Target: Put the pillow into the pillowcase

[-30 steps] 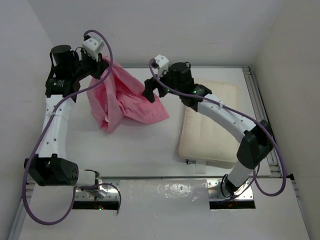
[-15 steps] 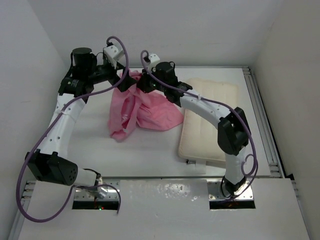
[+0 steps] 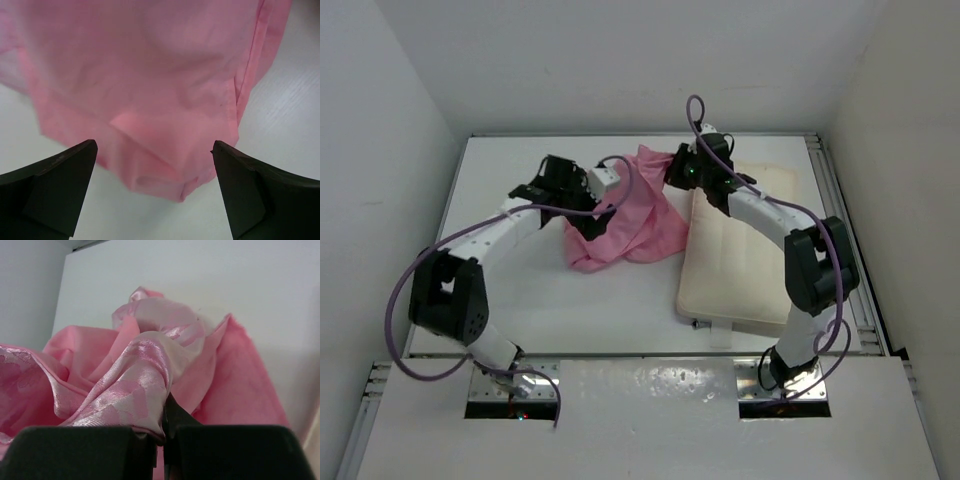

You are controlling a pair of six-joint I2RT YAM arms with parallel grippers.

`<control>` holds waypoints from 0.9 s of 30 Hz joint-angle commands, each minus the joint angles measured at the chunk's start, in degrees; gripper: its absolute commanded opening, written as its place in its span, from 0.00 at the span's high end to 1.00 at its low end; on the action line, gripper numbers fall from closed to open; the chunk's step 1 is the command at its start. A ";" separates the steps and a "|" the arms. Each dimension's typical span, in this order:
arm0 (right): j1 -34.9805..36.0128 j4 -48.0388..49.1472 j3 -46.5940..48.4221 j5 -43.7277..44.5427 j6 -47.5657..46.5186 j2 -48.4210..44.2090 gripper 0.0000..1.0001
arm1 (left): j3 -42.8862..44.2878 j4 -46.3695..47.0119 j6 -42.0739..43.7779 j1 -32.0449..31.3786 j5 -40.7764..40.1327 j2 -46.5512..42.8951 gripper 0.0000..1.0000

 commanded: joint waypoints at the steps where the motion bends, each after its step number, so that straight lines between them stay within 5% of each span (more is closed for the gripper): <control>1: 0.79 3.73 -1.96 -3.28 3.79 -4.81 1.00 | -2.78 12.23 -0.78 -2.34 -5.20 3.05 0.00; 6: -1.23 3.20 -4.69 -6.44 4.94 -5.96 1.00 | -5.60 20.00 -2.36 -4.97 -4.50 10.09 0.04; 7: -1.49 2.59 -4.69 -6.79 4.85 -6.14 1.00 | -5.60 21.49 -2.97 -5.41 -3.80 11.84 0.14; 8: -1.67 2.24 -4.43 -7.15 4.68 -6.14 1.00 | -5.43 21.50 -4.11 -5.85 -2.92 12.29 0.43; 10: -2.37 0.14 -3.38 -7.33 2.84 -6.05 1.00 | -2.63 18.28 -4.91 -5.77 0.16 12.82 0.86; 11: -2.72 -0.66 -1.46 -7.24 1.09 -5.96 1.00 | 1.21 16.60 -5.35 -5.16 -0.19 12.74 1.00; 20: -10.46 -9.98 30.44 -8.20 -1.30 0.80 1.00 | 37.35 -1.61 0.61 8.11 -1.07 8.09 1.00; 27: -5.55 -2.00 41.71 -12.59 -3.05 3.44 1.00 | 24.99 -11.51 5.54 2.24 12.18 -3.25 1.00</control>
